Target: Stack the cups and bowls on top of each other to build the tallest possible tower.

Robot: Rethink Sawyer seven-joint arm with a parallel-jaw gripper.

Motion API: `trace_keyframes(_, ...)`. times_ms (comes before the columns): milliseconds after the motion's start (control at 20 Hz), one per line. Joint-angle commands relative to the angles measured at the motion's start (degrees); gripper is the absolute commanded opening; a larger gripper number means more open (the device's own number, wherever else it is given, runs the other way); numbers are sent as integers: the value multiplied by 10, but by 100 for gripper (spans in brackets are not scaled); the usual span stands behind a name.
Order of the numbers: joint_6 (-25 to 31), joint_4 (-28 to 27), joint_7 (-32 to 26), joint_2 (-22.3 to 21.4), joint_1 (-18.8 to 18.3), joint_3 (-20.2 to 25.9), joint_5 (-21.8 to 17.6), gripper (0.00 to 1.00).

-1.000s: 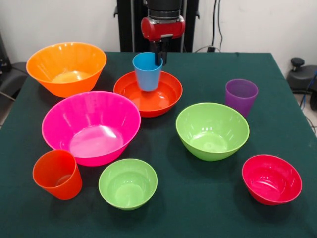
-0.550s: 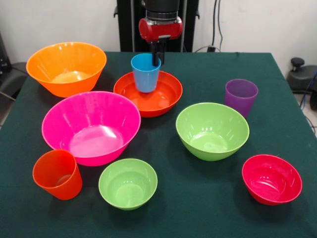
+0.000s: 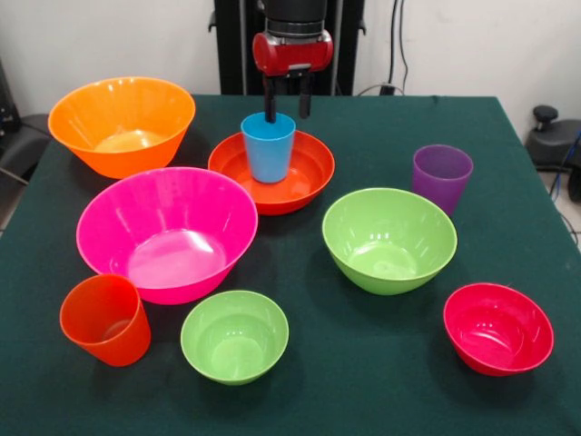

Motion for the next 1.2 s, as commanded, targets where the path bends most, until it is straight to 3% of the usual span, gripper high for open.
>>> trace_keyframes(50, -9, -37, 43, 17, 3, 38, 9, 100)
trace_keyframes(250, 5, -25, 33, 5, -14, 58, 11, 100)
trace_keyframes(600, 71, 43, -18, -58, -106, 163, 39, 100)
trace_keyframes(1200, 89, 51, -21, -66, -124, 186, 42, 100)
